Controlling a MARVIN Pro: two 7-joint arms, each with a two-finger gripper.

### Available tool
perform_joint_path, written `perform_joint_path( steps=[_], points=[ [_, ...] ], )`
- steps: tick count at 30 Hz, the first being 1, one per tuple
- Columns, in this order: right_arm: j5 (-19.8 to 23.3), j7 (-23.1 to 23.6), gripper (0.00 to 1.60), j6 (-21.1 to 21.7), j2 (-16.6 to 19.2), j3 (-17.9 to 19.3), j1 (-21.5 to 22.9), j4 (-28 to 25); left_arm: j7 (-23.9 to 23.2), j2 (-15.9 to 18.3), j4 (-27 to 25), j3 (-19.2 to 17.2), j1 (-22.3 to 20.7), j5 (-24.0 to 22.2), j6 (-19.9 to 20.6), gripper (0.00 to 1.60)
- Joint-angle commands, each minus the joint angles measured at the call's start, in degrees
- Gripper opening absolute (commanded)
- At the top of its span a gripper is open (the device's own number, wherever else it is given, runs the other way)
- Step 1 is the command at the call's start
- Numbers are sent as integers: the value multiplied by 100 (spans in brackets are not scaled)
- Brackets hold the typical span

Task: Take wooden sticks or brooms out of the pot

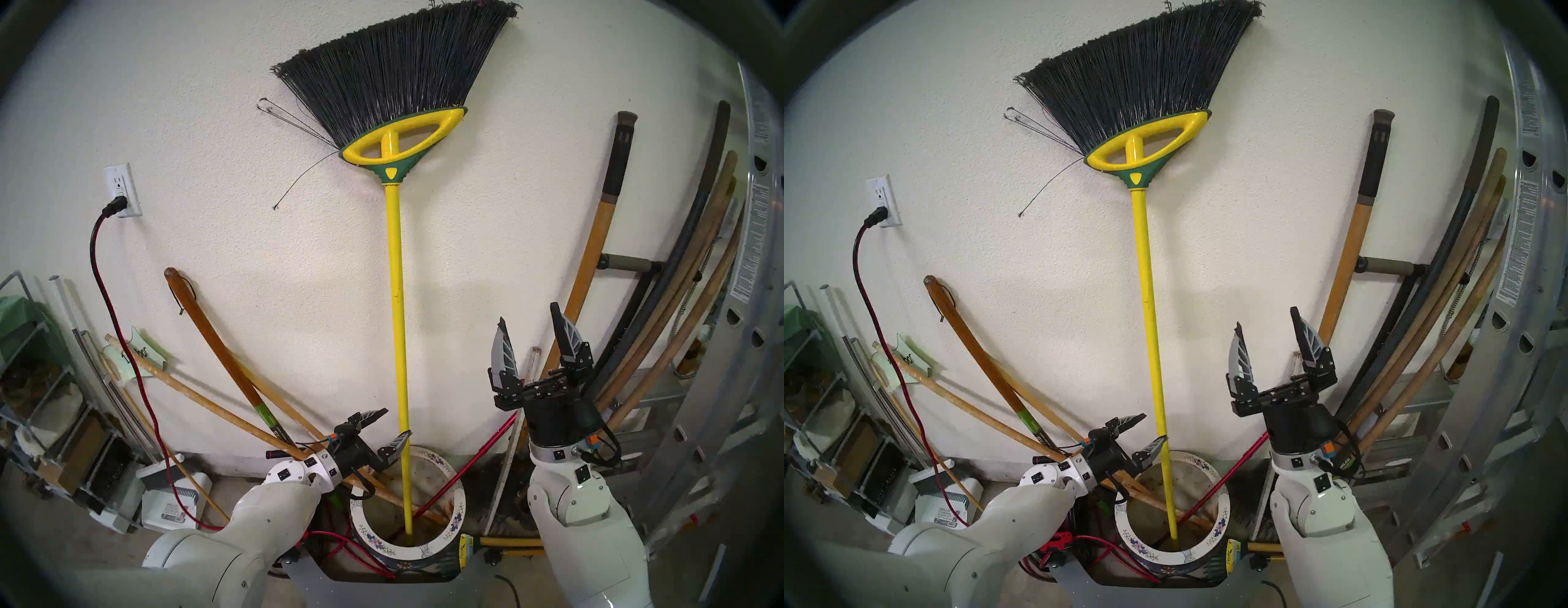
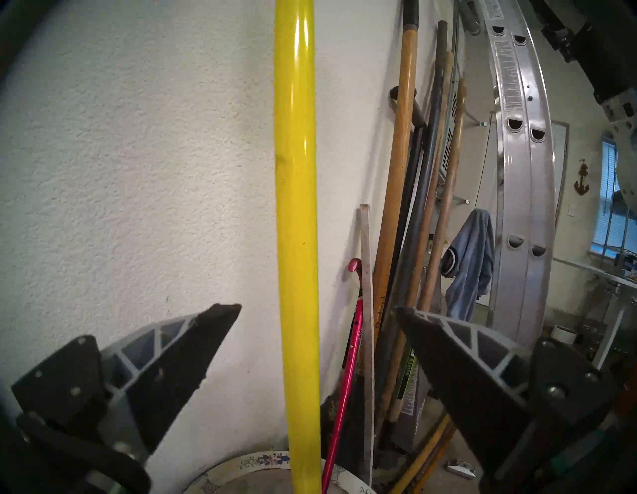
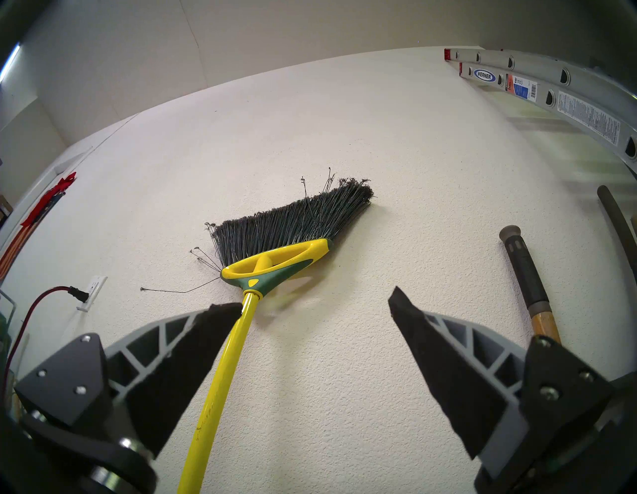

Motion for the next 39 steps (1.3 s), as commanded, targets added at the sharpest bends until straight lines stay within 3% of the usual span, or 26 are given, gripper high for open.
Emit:
perform_joint_path(
  steps=[1,21,22,23,24,39],
  points=[
    [-6,7,160,3,5,-4,2,-3,124,-208,377,60,-454,76,-60,160],
    [-6,4,160,3,4,-4,1,-3,653,-600,1114,304,-912,427,-164,160],
    [-6,4,160,3,4,-4,1,-3,686,-613,1141,304,-928,435,-170,123],
    [-6,4,160,3,4,-4,1,-3,707,-621,1160,307,-941,443,-176,48],
    [-6,4,160,3,4,-5,1,-3,726,-626,1188,314,-958,455,-189,4],
    [-7,3,160,3,5,-5,2,-2,786,-579,1382,337,-955,543,-583,0]
  ],
)
